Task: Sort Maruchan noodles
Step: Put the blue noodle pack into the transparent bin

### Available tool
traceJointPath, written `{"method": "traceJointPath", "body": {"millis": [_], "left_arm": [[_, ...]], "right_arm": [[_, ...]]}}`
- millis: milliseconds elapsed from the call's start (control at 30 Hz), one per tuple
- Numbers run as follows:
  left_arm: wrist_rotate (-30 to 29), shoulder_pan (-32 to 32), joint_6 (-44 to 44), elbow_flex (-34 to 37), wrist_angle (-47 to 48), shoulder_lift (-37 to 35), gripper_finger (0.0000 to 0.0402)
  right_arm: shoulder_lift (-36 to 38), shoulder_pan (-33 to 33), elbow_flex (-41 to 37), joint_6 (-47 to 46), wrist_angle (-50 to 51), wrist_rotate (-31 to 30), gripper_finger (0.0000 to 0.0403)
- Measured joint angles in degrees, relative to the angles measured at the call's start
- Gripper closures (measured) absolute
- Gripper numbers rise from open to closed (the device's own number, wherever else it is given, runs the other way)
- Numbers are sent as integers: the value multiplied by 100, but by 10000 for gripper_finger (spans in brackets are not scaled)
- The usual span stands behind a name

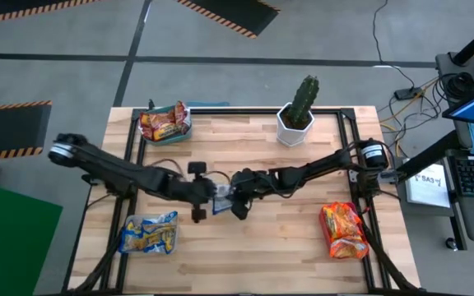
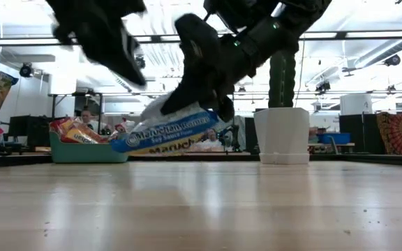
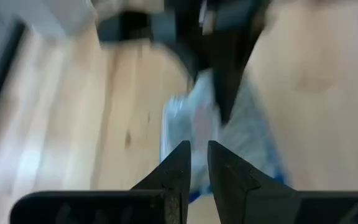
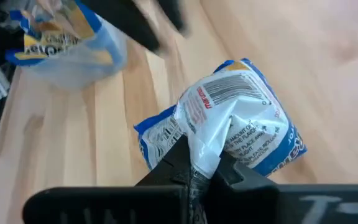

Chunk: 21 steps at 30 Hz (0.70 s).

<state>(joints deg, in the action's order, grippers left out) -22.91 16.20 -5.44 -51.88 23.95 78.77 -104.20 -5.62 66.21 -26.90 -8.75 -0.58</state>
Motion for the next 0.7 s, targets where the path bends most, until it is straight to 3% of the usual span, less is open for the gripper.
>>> {"method": "traceJointPath", "body": {"millis": [333,700], "left_arm": [[-876,762,519,524,-589,-2254,364],[-1218,925,517,1809,-1864,-4086,364]], "right_arm": [[-15,-173,619,1269,-225,-761,394],[-170,-239,998,2778,-1739,-886,394]]}}
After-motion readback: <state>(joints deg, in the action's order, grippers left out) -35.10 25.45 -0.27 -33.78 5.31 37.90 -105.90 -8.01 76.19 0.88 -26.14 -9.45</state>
